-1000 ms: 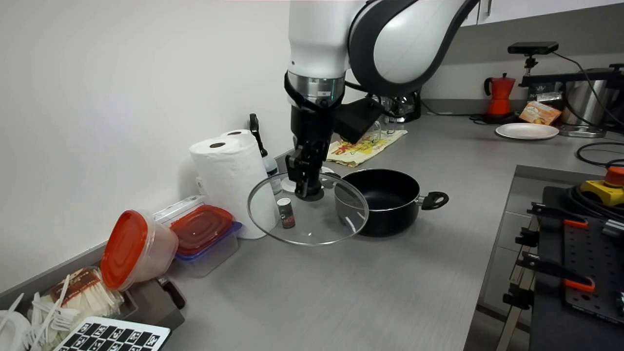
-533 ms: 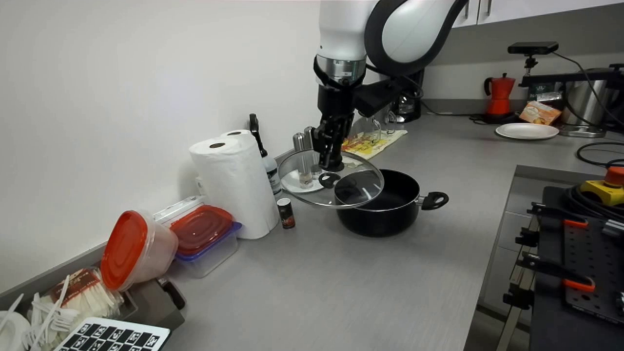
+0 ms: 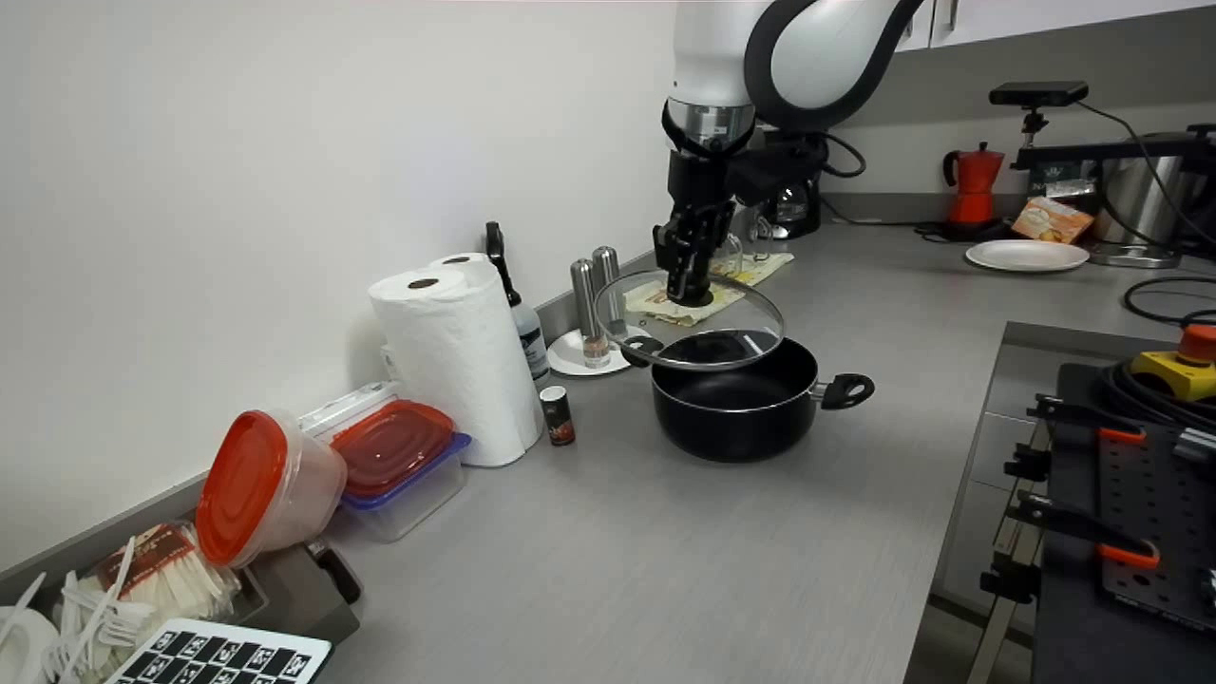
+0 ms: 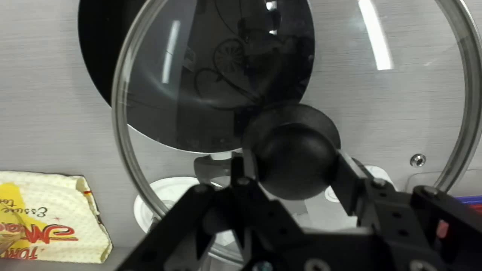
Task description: Cover the pot with the clear lid
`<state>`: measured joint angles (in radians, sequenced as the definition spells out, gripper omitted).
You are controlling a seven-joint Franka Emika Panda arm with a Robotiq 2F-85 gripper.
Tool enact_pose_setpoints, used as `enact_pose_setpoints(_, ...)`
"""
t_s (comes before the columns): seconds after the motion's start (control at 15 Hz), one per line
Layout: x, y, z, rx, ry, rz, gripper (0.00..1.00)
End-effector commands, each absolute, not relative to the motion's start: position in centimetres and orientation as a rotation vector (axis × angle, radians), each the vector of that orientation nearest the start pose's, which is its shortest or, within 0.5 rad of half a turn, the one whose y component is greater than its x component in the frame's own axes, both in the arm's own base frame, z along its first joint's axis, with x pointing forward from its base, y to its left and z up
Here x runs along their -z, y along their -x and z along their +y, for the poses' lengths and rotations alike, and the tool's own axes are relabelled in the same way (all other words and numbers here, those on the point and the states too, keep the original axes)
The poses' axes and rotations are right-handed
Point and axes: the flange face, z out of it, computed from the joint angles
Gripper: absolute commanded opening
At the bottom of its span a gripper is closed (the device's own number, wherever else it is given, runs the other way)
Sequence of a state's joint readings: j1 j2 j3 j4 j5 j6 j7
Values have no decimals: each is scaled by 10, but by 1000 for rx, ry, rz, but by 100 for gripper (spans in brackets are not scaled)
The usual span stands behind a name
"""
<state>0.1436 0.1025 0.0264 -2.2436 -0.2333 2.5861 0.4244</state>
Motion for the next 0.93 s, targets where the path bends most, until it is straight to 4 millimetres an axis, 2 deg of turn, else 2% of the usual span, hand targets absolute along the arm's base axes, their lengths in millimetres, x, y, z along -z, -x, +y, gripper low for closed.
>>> enact_pose_setpoints(0.0, -361, -542, 71, 446, 3162, 186, 25)
enact_pose_setpoints(0.4, -350, -522, 24, 404, 3171, 331, 25)
enact_pose_setpoints(0.87, -341, -509, 7, 342, 3180, 363, 25)
